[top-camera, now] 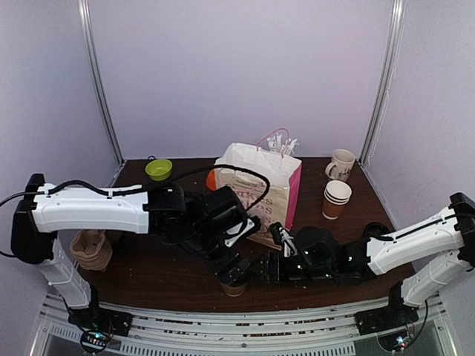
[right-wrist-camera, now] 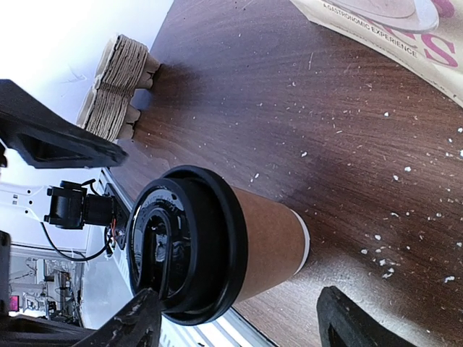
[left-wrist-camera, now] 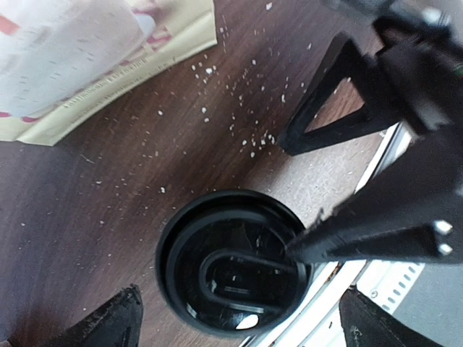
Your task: Pack the takeout coffee
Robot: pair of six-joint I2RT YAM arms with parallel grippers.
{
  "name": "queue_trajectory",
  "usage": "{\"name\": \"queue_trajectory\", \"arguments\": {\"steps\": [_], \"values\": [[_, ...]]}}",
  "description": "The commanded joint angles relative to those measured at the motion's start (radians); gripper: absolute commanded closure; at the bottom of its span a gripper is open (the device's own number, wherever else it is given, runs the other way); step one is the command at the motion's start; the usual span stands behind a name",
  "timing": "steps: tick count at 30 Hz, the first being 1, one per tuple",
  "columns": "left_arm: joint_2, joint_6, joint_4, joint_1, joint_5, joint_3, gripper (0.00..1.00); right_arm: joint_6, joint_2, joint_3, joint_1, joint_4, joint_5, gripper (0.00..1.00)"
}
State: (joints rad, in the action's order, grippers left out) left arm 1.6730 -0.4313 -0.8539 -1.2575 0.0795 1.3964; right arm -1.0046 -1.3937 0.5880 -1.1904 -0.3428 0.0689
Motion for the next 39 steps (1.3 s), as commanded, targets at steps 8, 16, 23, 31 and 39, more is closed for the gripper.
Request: {"name": "queue_trajectory", "arguments": {"steps": [8,16,23,31,39], "values": [[-0.356,-0.266,0.259,0.016,0.046,-0.311,0.02,-0.042,0.023,-0.012,0.004,-0.035,0.001,0.23],[-0.553,-0.437,0.732,0.135,-0.101,-0.66,0.02,-0.07,0.012,-0.01,0.006,-0.112,0.003,0.22],[-0.508,-0.454,0.869,0.2,-0.202,-0.722,0.02,-0.098,-0.039,0.005,0.006,-0.119,0.013,0.22],[-0.419,-0.449,0.938,0.213,-0.289,-0.746,0.02,-0.105,-0.093,0.038,0.007,-0.119,0.046,0.22],[-0.399,-0.465,0.978,0.213,-0.302,-0.804,0.11,-0.117,-0.121,0.042,0.011,-0.132,0.066,0.22]]}}
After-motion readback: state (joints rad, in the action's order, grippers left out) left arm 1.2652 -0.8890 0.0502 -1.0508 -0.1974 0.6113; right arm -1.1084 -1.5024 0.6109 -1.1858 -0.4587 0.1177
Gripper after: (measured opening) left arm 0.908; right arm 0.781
